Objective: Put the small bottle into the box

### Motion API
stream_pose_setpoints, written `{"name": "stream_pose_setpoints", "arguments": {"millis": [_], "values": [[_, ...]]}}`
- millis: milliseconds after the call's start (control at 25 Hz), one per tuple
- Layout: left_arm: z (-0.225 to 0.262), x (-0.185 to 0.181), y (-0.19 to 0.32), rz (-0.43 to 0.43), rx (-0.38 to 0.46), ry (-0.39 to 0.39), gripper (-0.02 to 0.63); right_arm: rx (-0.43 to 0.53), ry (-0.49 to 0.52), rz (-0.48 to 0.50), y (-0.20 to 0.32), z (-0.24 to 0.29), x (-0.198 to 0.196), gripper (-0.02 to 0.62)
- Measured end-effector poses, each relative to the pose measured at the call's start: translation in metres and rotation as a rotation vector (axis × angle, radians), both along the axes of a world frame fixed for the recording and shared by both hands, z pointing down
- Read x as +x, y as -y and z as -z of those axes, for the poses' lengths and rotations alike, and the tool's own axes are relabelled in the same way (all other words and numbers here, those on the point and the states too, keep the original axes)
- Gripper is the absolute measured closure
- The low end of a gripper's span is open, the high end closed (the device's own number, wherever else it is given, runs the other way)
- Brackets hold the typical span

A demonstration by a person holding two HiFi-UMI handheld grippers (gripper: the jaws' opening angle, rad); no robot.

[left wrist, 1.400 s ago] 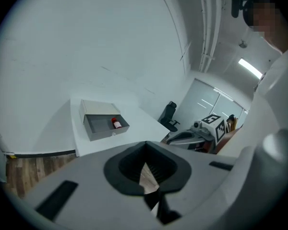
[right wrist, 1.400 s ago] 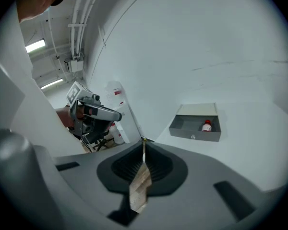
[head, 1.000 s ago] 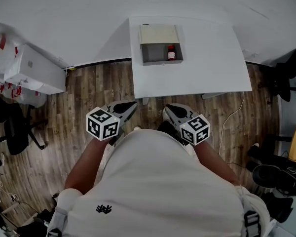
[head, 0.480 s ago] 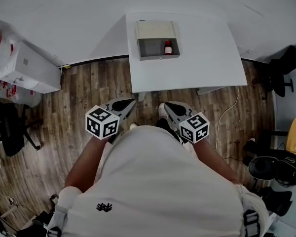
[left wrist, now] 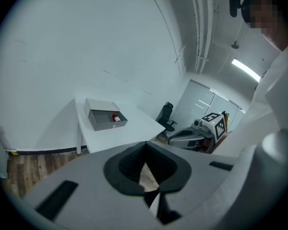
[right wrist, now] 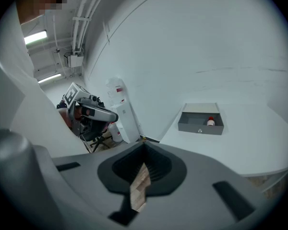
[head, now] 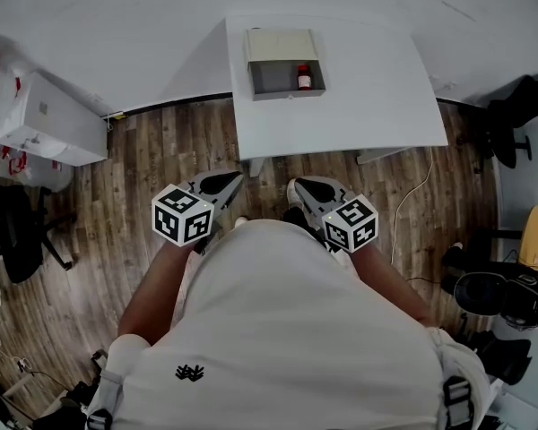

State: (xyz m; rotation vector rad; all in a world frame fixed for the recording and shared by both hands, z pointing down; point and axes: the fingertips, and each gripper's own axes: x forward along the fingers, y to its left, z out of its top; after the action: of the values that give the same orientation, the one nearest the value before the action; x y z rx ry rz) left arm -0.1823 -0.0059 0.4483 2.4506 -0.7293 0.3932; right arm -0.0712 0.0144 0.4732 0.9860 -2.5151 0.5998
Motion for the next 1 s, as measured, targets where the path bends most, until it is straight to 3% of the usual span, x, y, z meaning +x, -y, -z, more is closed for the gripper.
{"name": "stream_pose_setpoints", "arguments": {"millis": [840, 1000], "values": [[-0.003, -0.008, -0.003, 0.011, -0.016, -0.010, 0.600, 0.003, -0.032, 0.022, -0.002, 0.000, -0.010, 0.589], [-0.002, -0.008, -0.003, 0.010, -0.018, -0.011, 0.600, -0.025, 0.001, 0.006, -0.001, -0.001, -0.008, 0.589]]}}
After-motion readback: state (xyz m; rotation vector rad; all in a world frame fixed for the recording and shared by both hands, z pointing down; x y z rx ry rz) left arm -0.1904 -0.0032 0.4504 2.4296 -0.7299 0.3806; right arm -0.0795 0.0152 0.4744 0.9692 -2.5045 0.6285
